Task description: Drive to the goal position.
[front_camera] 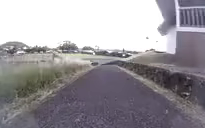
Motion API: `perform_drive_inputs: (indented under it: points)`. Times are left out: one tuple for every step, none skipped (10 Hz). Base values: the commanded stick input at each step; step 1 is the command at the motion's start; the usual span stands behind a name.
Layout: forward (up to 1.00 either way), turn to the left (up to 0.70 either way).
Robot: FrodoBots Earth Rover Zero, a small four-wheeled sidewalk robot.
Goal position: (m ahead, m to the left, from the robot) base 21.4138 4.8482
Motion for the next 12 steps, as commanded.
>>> perform_drive_inputs:
  points:
    - [0.85,0.0]
    - [0.85,0.0]
    - [0.85,0.0]
    - [0.85,0.0]
    - [0.85,0.0]
    - [0.85,0.0]
    - [0.85,0.0]
    - [0.85,0.0]
    - [0.85,0.0]
    - [0.85,0.0]
    - [0.85,0.0]
    - [0.85,0.0]
